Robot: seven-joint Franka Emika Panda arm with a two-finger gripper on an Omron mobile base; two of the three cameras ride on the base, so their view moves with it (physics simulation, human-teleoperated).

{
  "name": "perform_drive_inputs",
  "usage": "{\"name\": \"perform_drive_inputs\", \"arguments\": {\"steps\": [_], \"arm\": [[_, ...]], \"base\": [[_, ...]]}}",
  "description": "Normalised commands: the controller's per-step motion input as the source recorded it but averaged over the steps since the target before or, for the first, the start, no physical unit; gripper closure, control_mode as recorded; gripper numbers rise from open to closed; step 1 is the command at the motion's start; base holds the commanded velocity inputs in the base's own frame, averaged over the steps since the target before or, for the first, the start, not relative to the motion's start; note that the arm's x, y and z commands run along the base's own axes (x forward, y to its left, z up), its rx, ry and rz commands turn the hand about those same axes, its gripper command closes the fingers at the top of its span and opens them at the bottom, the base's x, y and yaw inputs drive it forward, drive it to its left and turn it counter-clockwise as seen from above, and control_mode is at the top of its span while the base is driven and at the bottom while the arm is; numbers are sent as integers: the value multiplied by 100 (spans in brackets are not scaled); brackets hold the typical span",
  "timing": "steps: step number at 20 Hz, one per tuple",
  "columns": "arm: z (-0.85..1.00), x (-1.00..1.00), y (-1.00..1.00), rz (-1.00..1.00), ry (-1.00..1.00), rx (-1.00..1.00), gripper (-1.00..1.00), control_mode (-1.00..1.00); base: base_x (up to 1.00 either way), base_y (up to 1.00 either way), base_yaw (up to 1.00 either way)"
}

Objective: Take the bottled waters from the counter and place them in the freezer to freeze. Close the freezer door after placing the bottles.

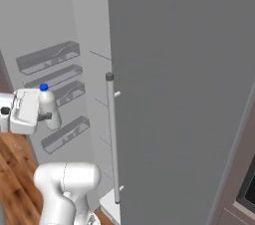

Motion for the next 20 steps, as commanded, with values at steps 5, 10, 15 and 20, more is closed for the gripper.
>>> {"name": "perform_drive_inputs", "arguments": {"steps": [5,10,15,20], "arm": [[65,46,-38,16,0,-8,100,-100],[51,43,-16,21,9,-1,100,-100],[39,31,0,15,9,-2,100,-100],[1,4,-3,4,4,7,100,-100]], "base": [[0,0,0],[0,0,0],[0,0,0],[0,0,0]]}}
